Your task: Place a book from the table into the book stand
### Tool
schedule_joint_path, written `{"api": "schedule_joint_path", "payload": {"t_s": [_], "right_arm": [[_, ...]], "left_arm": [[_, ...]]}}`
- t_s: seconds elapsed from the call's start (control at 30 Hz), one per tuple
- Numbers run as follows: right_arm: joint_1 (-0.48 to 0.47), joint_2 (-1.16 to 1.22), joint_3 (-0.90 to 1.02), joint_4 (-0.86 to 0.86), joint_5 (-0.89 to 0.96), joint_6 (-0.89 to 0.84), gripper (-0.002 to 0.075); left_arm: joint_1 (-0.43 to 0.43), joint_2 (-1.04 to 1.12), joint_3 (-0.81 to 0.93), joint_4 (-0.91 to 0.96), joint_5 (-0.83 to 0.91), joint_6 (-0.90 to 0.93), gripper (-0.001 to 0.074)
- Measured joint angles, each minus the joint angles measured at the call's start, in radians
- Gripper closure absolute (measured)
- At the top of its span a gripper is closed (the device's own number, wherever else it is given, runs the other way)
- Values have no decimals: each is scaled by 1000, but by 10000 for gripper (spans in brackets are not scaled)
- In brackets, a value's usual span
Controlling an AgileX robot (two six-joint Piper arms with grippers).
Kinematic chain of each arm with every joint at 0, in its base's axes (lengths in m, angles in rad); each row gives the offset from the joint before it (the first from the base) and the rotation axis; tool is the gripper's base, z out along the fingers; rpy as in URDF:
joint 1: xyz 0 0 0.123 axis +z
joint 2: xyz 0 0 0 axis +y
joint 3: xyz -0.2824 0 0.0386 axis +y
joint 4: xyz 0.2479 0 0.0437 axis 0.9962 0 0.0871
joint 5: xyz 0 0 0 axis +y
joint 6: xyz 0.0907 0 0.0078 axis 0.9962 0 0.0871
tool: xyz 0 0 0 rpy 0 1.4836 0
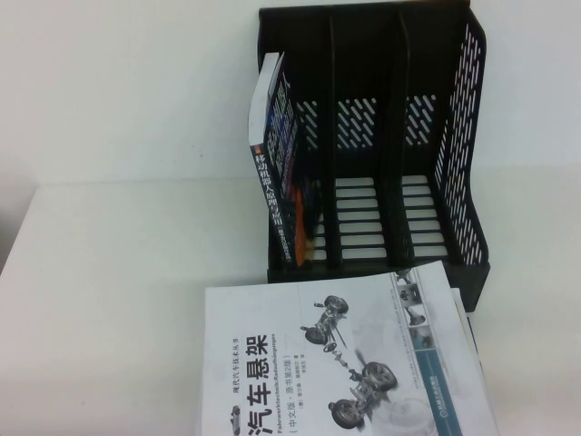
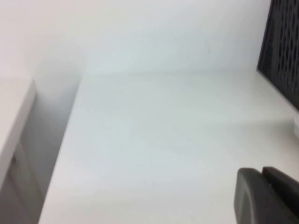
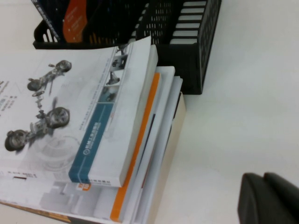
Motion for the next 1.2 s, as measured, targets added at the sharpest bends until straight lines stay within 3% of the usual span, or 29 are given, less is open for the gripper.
{"api": "schedule_joint_path", "payload": {"t_s": [0.4,0.73,1.2], "right_arm": [[0,0,0,0,2,0,729],[0,0,0,0,2,0,729],[0,0,0,0,2,0,729]], "left_arm": [[0,-2,0,54,83,-75,736],[-61,-2,0,137,83,-201,736],[-61,-2,0,140,85,-99,736]]}}
